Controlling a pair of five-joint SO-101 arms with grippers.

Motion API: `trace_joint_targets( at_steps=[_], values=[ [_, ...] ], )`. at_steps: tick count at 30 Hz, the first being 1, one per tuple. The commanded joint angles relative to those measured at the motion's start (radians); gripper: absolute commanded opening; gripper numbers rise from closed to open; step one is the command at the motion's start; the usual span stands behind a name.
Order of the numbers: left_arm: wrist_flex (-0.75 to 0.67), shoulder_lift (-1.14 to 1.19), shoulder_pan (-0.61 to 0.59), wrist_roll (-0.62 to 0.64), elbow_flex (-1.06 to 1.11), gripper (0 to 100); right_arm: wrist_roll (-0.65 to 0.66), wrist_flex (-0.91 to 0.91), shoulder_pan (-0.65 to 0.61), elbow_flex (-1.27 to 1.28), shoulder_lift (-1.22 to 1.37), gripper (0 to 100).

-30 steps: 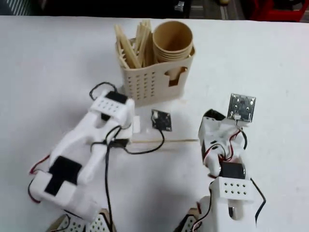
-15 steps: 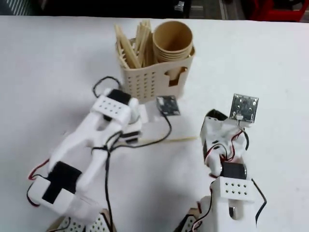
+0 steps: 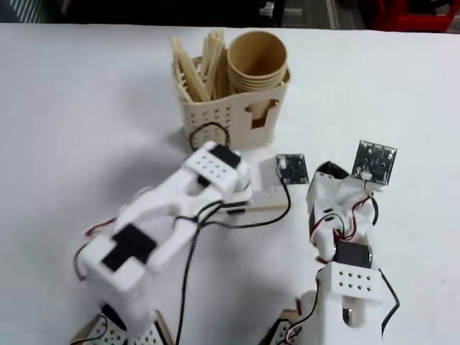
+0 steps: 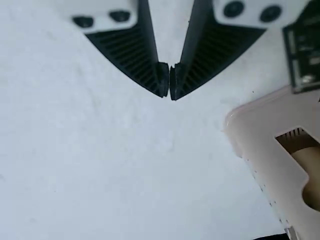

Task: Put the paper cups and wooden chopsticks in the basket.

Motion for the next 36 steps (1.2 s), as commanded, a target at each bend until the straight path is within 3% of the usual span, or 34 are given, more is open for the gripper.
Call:
trace_joint_targets(
  at_steps=[1,9,16,26,36],
  values=[
    [0.12,0.119,0.036,0.012,-0.196,17,0.0,-0.019,0.01,-0.04,-0.022,2.1],
    [0.293,0.294,0.074,0.011,-0.396,2,0.0,-0.019,0.012,-0.04,-0.022,2.1],
    [0.425,0.297,0.07,0.068,-0.47,2,0.0,-0.019,0.031,-0.04,-0.022,2.1],
    [0.549,0.004,0.058,0.15,-0.479,2,-0.003,-0.021,0.05,-0.04,-0.022,2.1],
    [0.545,-0.217,0.042,0.275,-0.483,2,-0.083,-0.048,0.099,-0.04,-0.022,2.1]
  ],
)
